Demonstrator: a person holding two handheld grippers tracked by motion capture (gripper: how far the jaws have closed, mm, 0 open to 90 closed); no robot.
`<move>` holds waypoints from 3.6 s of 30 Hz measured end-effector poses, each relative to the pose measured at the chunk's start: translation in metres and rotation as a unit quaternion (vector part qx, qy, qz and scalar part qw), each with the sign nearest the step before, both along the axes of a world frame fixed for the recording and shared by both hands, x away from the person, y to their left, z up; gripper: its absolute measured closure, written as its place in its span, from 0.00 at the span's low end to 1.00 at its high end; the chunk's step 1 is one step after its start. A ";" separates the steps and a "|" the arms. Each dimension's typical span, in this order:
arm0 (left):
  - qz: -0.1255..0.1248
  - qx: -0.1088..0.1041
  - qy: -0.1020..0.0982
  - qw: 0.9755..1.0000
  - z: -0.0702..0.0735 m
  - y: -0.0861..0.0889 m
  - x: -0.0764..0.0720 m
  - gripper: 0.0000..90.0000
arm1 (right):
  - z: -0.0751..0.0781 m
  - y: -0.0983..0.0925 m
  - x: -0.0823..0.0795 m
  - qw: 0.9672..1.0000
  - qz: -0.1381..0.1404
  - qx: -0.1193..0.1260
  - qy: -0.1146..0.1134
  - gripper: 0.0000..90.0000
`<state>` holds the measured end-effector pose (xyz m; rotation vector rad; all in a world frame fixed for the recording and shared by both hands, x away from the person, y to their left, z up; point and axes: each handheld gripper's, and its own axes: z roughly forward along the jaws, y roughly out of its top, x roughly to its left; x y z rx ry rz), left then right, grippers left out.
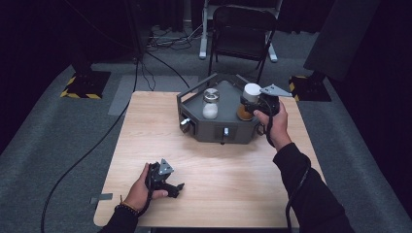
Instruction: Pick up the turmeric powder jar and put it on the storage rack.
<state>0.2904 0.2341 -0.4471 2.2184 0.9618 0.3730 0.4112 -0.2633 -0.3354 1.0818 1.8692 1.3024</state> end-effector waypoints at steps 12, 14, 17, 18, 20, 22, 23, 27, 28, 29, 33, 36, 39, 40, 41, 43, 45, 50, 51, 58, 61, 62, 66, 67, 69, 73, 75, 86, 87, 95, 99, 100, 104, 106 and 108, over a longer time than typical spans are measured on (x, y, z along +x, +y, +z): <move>0.000 0.000 0.000 1.000 0.000 0.000 0.000 0.00 | -0.007 0.000 -0.001 1.000 0.001 0.001 -0.007 0.24; 0.000 0.000 0.000 1.000 0.000 0.000 0.000 0.00 | -0.008 0.002 -0.001 1.000 -0.003 -0.007 -0.008 0.20; 0.000 0.000 0.000 1.000 0.000 0.000 0.000 0.00 | -0.013 0.006 -0.005 0.999 -0.010 -0.017 -0.025 0.06; 0.000 0.000 0.000 1.000 0.000 0.000 0.000 0.00 | -0.015 0.007 -0.006 0.999 -0.006 -0.024 -0.034 0.03; 0.000 0.000 0.000 1.000 0.000 0.000 0.000 0.00 | -0.018 0.009 -0.009 0.998 -0.002 -0.037 -0.044 0.02; 0.000 0.000 0.000 1.000 0.000 0.000 0.000 0.00 | -0.019 0.010 -0.010 0.998 0.000 -0.042 -0.048 0.02; 0.000 0.000 0.000 1.000 0.000 0.000 0.000 0.00 | -0.020 0.010 -0.011 0.998 -0.001 -0.042 -0.049 0.02; 0.000 0.000 0.000 1.000 0.000 0.000 0.000 0.00 | -0.021 0.012 -0.018 0.996 -0.001 -0.058 -0.065 0.02; 0.000 0.000 0.000 1.000 0.000 0.000 0.000 0.00 | -0.021 0.012 -0.019 0.996 -0.002 -0.061 -0.067 0.02; 0.000 0.000 0.000 1.000 0.000 0.000 0.000 0.00 | -0.022 0.013 -0.022 0.995 -0.003 -0.067 -0.072 0.02; 0.000 0.000 0.000 1.000 0.000 0.000 0.000 0.00 | -0.023 0.015 -0.030 0.993 -0.005 -0.086 -0.080 0.02; 0.000 0.000 0.000 1.000 0.000 0.000 0.000 0.00 | -0.026 0.016 -0.035 0.992 -0.007 -0.093 -0.085 0.02; -0.001 0.000 -0.001 1.000 0.000 0.000 0.000 0.00 | -0.028 0.015 -0.039 0.992 -0.008 -0.095 -0.086 0.02; -0.001 0.000 -0.001 1.000 0.000 0.000 0.000 0.00 | -0.030 0.014 -0.041 0.992 -0.010 -0.096 -0.088 0.02; -0.001 0.000 -0.001 1.000 0.000 0.000 0.000 0.00 | -0.031 0.014 -0.043 0.991 -0.011 -0.096 -0.088 0.02; -0.001 0.000 -0.001 1.000 0.000 0.000 0.000 0.00 | -0.034 0.011 -0.047 0.992 -0.010 -0.091 -0.087 0.02; -0.001 0.000 0.000 1.000 0.000 0.000 0.000 0.00 | -0.038 0.009 -0.051 0.992 -0.009 -0.089 -0.087 0.02; -0.001 0.000 0.000 1.000 0.000 0.000 0.000 0.00 | -0.047 0.004 -0.062 0.991 -0.010 -0.092 -0.097 0.02; -0.001 0.000 -0.001 1.000 0.000 0.000 0.000 0.00 | -0.050 0.003 -0.065 0.991 -0.012 -0.092 -0.101 0.02; -0.001 0.000 0.000 1.000 0.000 0.000 0.000 0.00 | -0.063 0.000 -0.082 0.987 -0.001 -0.107 -0.121 0.02; 0.000 0.000 0.000 1.000 0.000 0.000 0.000 0.00 | -0.070 0.000 -0.089 0.985 0.002 -0.112 -0.128 0.02; -0.001 0.000 0.000 1.000 0.000 0.000 0.000 0.00 | -0.073 0.000 -0.092 0.984 0.003 -0.117 -0.133 0.02; -0.001 0.001 0.000 1.000 0.000 0.000 0.000 0.00 | -0.082 -0.002 -0.102 0.982 0.013 -0.130 -0.140 0.02; -0.001 0.001 0.000 1.000 0.000 0.000 0.000 0.00 | -0.084 -0.003 -0.104 0.981 0.017 -0.134 -0.141 0.02; -0.001 0.001 -0.001 1.000 0.000 0.000 0.000 0.00 | -0.087 -0.004 -0.107 0.979 0.023 -0.141 -0.142 0.02; -0.001 0.001 0.000 1.000 0.000 0.000 0.000 0.00 | -0.091 -0.007 -0.110 0.979 0.031 -0.145 -0.138 0.02; -0.001 0.001 -0.001 1.000 0.000 0.000 0.000 0.00 | -0.094 -0.008 -0.112 0.979 0.037 -0.149 -0.135 0.02; -0.001 0.001 0.000 1.000 0.000 0.000 0.000 0.00 | -0.103 -0.017 -0.119 0.976 0.070 -0.174 -0.108 0.02; -0.001 0.001 0.000 1.000 0.000 0.000 0.000 0.00 | -0.103 -0.018 -0.120 0.976 0.072 -0.176 -0.106 0.02; -0.001 0.001 0.000 1.000 0.000 0.000 0.000 0.00 | -0.107 -0.026 -0.124 0.976 0.094 -0.179 -0.076 0.02; -0.001 0.001 0.000 1.000 0.000 0.000 0.000 0.00 | -0.112 -0.027 -0.128 0.974 0.103 -0.190 -0.061 0.02; -0.001 0.001 0.000 1.000 0.000 0.000 0.000 0.00 | -0.114 -0.027 -0.129 0.974 0.105 -0.192 -0.056 0.02; -0.001 0.001 0.000 1.000 0.000 0.000 0.000 0.00 | -0.121 -0.025 -0.132 0.971 0.115 -0.205 -0.035 0.02; -0.001 0.001 0.000 1.000 0.000 0.000 0.000 0.00 | -0.123 -0.026 -0.132 0.971 0.121 -0.204 -0.024 0.02; -0.001 0.001 0.000 1.000 0.000 0.000 0.000 0.00 | -0.124 -0.027 -0.133 0.969 0.127 -0.210 -0.017 0.02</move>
